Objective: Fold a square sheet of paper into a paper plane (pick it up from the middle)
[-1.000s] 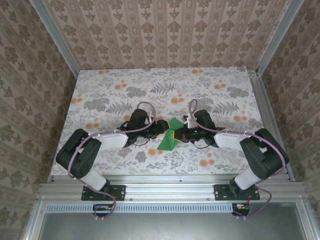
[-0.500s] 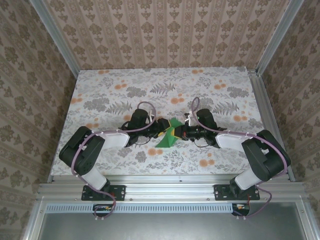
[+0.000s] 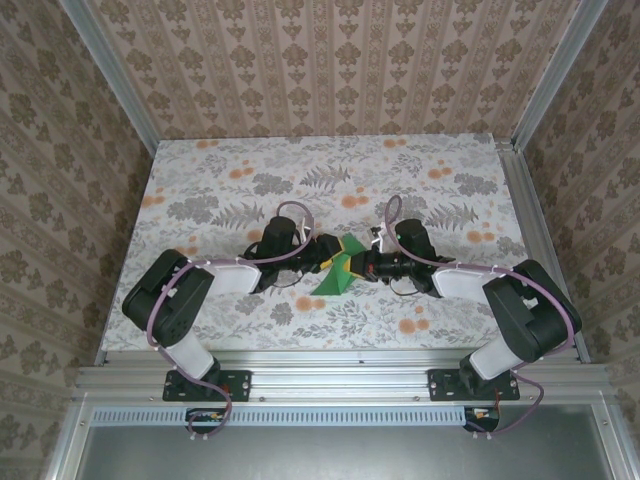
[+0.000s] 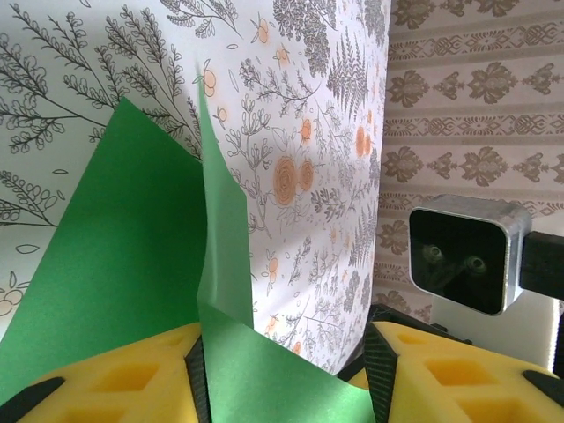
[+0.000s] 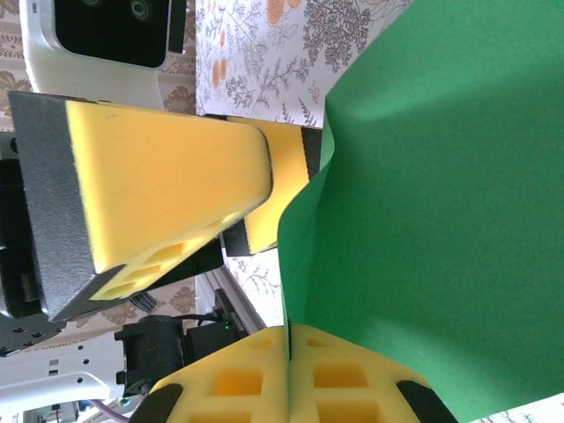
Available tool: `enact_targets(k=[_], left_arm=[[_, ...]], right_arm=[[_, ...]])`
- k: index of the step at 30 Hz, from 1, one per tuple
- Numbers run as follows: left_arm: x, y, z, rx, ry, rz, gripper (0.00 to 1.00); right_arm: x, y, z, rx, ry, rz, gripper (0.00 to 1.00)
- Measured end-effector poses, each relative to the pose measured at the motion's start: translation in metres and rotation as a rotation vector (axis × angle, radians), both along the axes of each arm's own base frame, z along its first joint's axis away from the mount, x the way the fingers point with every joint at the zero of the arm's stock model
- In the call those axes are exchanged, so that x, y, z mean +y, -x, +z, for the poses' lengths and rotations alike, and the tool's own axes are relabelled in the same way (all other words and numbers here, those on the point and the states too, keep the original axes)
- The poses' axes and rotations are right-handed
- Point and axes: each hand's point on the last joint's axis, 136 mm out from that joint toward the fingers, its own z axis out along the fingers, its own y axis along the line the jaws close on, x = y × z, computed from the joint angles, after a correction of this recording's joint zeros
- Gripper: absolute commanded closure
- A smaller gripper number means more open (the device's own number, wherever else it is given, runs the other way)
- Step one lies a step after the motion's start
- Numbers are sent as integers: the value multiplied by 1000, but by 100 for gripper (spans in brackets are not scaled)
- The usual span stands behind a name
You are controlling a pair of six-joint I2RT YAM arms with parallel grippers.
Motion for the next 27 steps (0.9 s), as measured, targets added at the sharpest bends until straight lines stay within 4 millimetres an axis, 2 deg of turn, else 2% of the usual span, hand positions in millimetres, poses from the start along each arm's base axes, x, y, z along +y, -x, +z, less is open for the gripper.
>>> enact_targets(k=[7, 20, 27], left_arm=[[0, 1, 0, 3, 2, -7, 60], [2, 3, -3, 17, -4, -14, 61], [1, 4, -2, 14, -2, -27, 69]], right_arm=[[-4, 1, -5, 12, 6, -9, 98], [-11, 2, -12, 32, 15, -25, 97], [-12, 2, -16, 46, 22, -29, 97]])
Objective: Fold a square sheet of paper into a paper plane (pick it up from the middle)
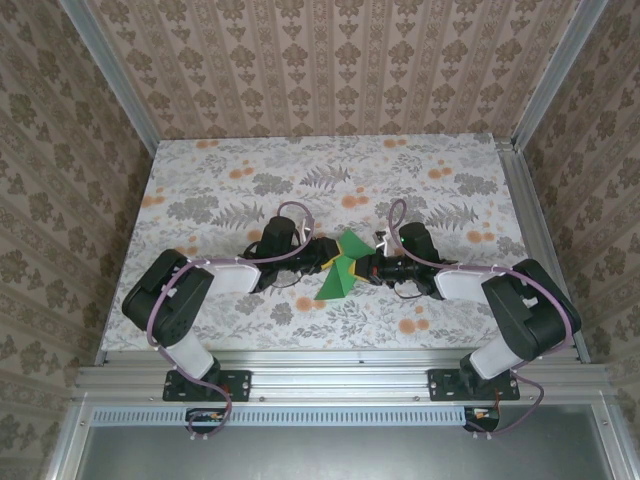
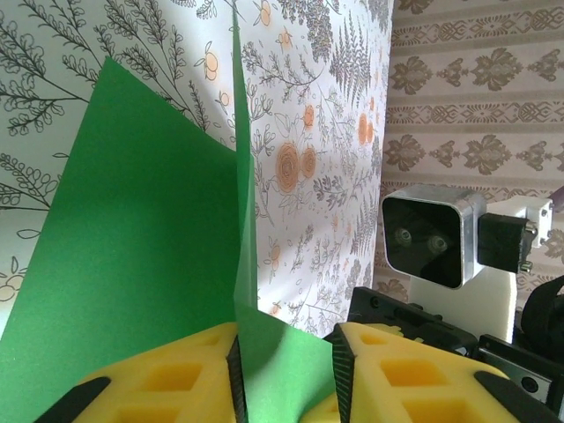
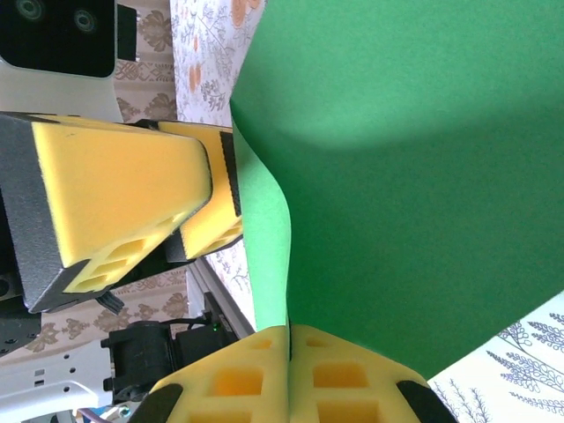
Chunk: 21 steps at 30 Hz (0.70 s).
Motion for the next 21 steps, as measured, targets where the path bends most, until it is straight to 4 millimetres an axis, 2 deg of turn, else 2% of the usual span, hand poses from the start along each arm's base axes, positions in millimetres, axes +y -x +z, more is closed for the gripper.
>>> enact_targets(k=[6, 11, 13, 19, 21], left_arm=[[0, 1, -1, 3, -4, -2, 76], [1, 2, -2, 3, -9, -8, 88], [1, 2, -3, 1, -11, -10, 89], [3, 2, -5, 8, -24, -10, 91], [4, 1, -6, 9, -27, -9, 92]], right_arm=[[-1, 0, -6, 18, 8, -4, 96], [-2, 0, -6, 20, 9, -4, 95], [-2, 1, -7, 21, 9, -3, 93], [-2, 1, -7, 24, 10, -3, 86], [-2, 1, -7, 22, 12, -3, 77]])
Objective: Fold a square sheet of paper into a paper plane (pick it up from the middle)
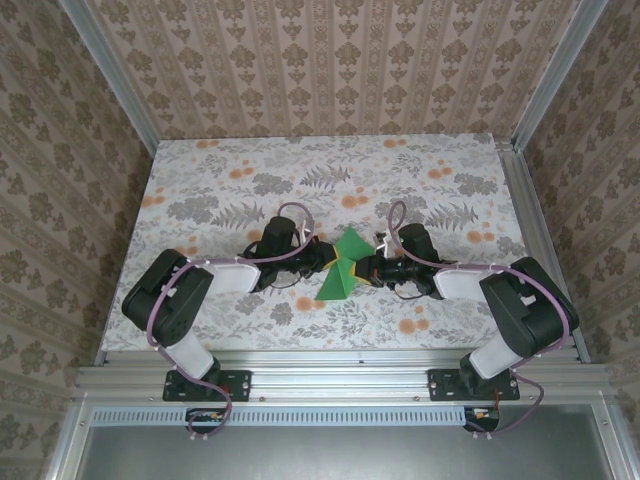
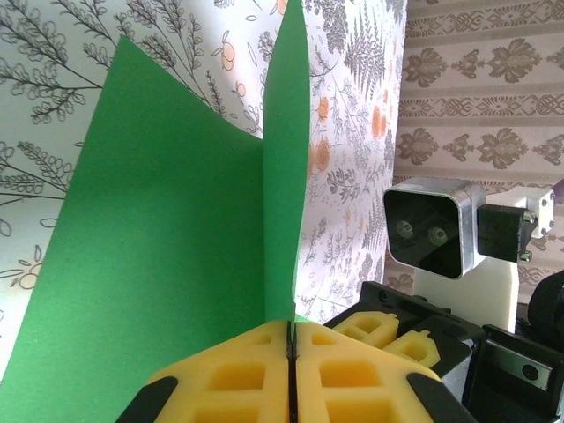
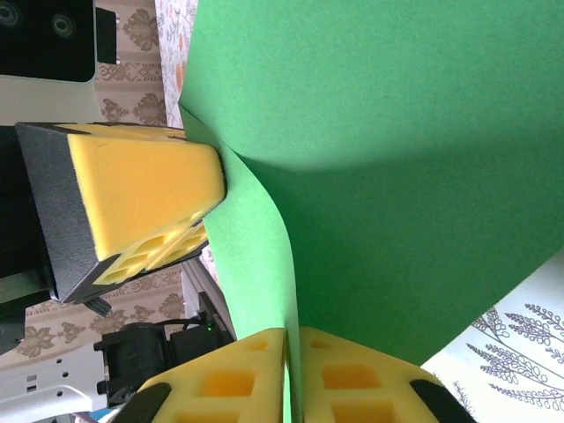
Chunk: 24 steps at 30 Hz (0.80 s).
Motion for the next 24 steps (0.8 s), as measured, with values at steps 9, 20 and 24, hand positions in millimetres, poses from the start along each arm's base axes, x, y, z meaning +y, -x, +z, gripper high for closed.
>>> enact_targets(k=[9, 20, 24], left_arm=[[1, -6, 3, -6, 0, 16, 95], [-3, -15, 16, -14, 34, 32, 96], [-5, -14, 18, -14, 41, 30, 96]], right_arm=[[-16, 13, 4, 2, 5, -48, 40], [-14, 17, 5, 90, -74, -160, 31], [-4, 12, 15, 83, -128, -167, 35]])
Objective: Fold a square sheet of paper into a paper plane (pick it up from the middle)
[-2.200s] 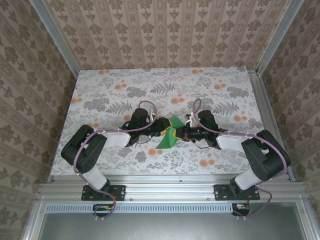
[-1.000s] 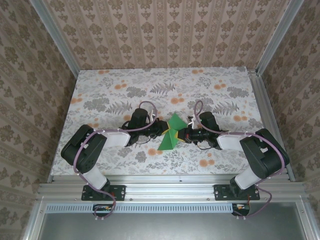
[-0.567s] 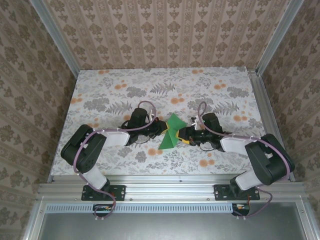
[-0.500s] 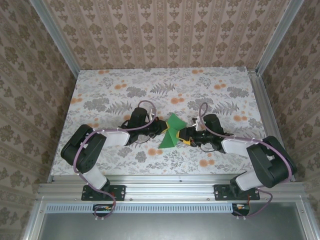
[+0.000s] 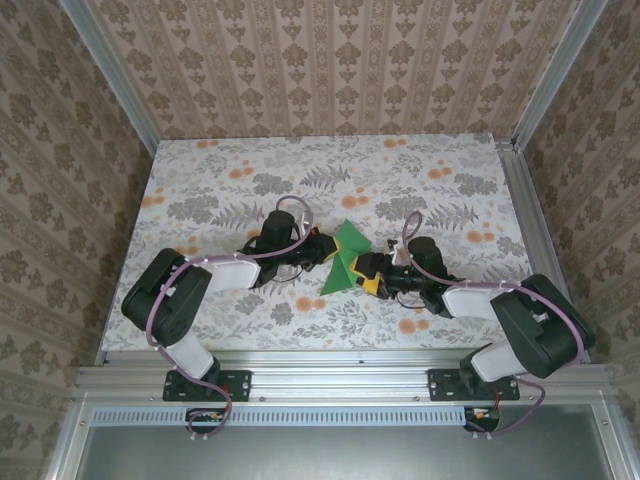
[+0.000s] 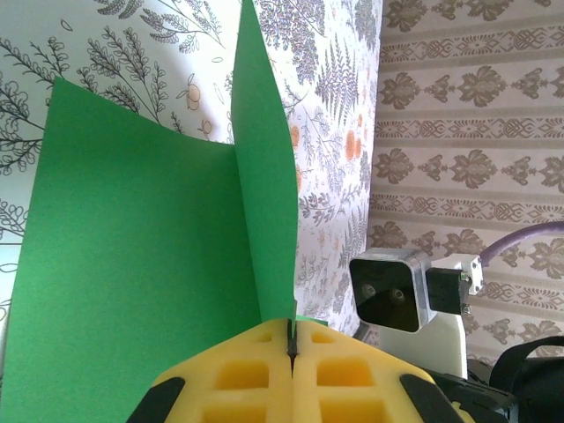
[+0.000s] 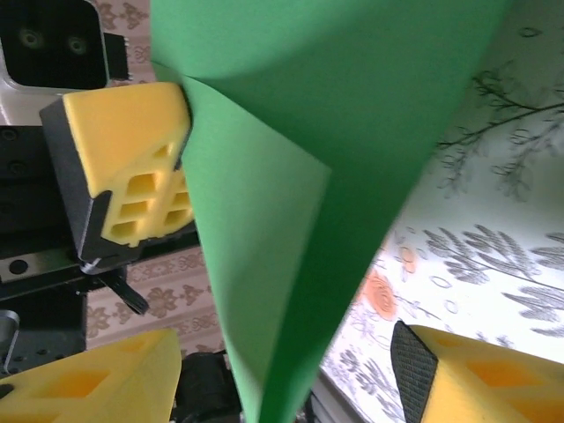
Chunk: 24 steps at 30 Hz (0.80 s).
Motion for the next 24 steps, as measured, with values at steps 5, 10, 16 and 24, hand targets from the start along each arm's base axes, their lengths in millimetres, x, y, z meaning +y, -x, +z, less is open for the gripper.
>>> enact_targets(k=[5, 10, 16, 24], left_arm=[[-1, 0, 2, -10, 8, -1, 96], [2, 2, -4, 0, -2, 3, 96], [10, 6, -16, 26, -25, 15, 94], [13, 6, -20, 32, -30, 19, 89]], right_arm=[[7, -4, -4, 39, -37, -15, 45], [8, -8, 1, 33, -63, -33, 53], [8, -9, 4, 38, -77, -40, 66], [9, -10, 5, 35, -80, -41, 77]])
